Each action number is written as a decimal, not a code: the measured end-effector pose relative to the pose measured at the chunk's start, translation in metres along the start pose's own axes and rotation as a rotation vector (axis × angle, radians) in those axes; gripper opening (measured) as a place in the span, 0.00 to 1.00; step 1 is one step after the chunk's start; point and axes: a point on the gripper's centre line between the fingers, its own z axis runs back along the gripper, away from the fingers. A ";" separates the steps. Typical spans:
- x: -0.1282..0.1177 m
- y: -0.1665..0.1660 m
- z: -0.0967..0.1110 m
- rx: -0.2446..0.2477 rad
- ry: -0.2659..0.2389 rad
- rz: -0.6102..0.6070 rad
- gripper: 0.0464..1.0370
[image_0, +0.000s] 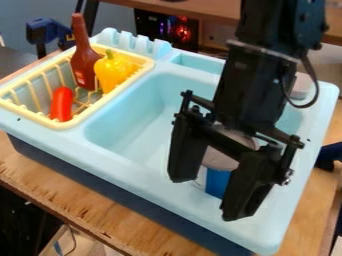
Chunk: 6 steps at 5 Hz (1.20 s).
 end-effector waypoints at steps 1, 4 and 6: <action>0.007 0.004 -0.010 -0.010 0.026 -0.012 0.96; 0.017 0.015 -0.014 -0.007 0.020 -0.055 0.96; 0.029 0.043 -0.011 0.052 -0.037 -0.043 0.96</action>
